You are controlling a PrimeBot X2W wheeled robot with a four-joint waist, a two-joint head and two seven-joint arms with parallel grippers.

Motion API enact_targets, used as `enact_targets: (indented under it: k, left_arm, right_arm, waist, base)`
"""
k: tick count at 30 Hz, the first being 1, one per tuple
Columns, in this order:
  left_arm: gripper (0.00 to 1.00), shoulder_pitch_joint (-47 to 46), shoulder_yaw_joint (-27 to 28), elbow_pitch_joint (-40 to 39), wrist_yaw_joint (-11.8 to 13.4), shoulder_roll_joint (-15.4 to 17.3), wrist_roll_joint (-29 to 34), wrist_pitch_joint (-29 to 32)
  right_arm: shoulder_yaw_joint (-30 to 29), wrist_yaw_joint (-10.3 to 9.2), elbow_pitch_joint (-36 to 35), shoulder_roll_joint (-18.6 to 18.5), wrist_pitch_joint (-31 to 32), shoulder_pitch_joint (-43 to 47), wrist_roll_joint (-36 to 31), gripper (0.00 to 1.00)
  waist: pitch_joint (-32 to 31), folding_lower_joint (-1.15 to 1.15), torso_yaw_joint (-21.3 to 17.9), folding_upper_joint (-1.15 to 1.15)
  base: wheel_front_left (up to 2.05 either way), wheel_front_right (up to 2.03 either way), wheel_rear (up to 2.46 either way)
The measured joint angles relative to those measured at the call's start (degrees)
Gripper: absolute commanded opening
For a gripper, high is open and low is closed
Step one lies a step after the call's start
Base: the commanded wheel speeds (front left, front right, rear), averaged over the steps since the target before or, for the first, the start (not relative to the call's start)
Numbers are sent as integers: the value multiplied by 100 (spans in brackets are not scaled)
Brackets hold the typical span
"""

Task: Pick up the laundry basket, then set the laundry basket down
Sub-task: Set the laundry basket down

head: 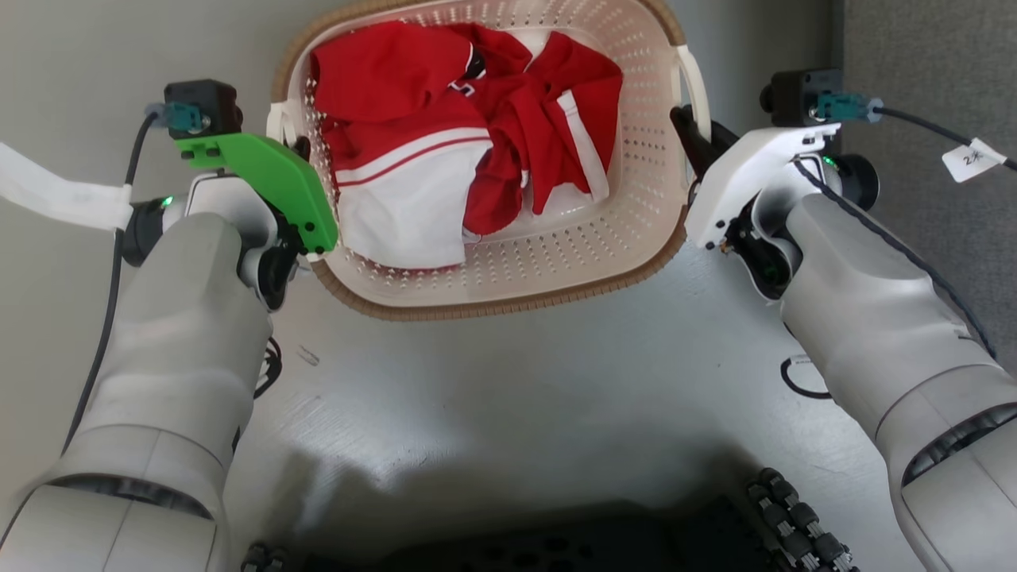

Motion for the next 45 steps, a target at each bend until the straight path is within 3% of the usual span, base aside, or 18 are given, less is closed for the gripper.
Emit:
enact_targets:
  k: [40,41,42,45]
  left_arm:
    - [0,-240,-103,267,-100,-56,52,-98]
    - [22,-241,-55,280,-100,-58,13,-109]
    - [100,-241,-18,291,-100,-53,-31,-113]
    - [100,-255,33,305,-71,69,-48,-220]
  right_arm:
    - [155,1,121,-5,-63,-144,52,0]
    - [166,1,99,-4,-58,-143,73,38]
    - [198,-3,49,-10,-23,-141,81,100]
    - [244,-18,12,-96,10,-138,93,100]
  waist:
    - [276,-1,101,0]
    - [275,-1,105,0]
    - [274,-1,109,0]
    - [276,-1,123,0]
  base:
    - [0,0,0]
    - [0,0,0]
    - [0,0,0]
    - [0,0,0]
